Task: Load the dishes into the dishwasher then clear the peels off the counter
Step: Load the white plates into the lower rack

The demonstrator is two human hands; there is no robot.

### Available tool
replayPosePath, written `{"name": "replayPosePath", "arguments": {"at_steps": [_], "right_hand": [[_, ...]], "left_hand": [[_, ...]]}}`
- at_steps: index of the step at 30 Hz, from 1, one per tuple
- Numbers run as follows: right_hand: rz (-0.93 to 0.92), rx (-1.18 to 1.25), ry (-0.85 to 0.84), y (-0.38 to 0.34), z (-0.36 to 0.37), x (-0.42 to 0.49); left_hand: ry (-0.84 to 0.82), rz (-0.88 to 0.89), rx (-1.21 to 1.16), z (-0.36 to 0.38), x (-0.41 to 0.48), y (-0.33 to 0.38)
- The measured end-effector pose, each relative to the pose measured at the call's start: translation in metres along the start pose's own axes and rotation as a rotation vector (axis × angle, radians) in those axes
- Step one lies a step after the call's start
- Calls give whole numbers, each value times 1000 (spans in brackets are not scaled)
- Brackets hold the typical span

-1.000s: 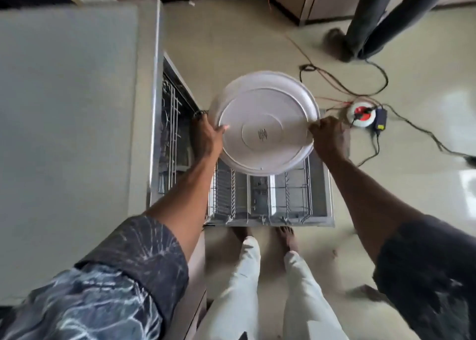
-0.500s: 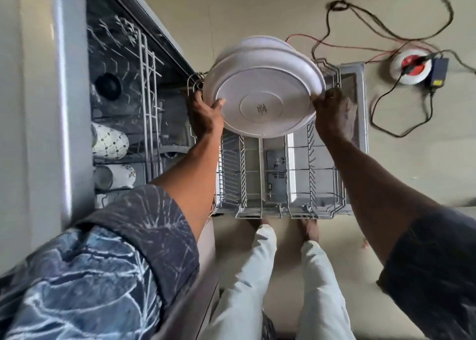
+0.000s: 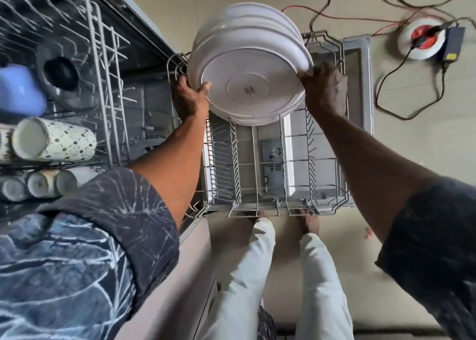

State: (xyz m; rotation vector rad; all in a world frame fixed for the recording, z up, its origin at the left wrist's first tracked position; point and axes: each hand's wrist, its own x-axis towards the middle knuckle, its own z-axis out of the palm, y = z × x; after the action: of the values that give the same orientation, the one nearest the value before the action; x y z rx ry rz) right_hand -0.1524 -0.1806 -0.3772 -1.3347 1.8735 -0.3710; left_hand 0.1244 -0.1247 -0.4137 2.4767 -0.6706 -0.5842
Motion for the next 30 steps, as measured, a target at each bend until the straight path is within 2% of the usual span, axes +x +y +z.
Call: {"name": "replayPosePath", "arguments": {"at_steps": [7,12,17,30], "right_hand": [[6,-47,-19,9,7,18],[-21,-83,70,-1,5,30],[-72,-76,42,-3,-1,30],[-7,-176,0,23,27,37]], "left_hand": [[-11,28,-11,15,14,-3],[-28,41,-22,13,22,-3],[-26,83,-24,6,23,-1],[-144,3,117,27,29,-27]]}}
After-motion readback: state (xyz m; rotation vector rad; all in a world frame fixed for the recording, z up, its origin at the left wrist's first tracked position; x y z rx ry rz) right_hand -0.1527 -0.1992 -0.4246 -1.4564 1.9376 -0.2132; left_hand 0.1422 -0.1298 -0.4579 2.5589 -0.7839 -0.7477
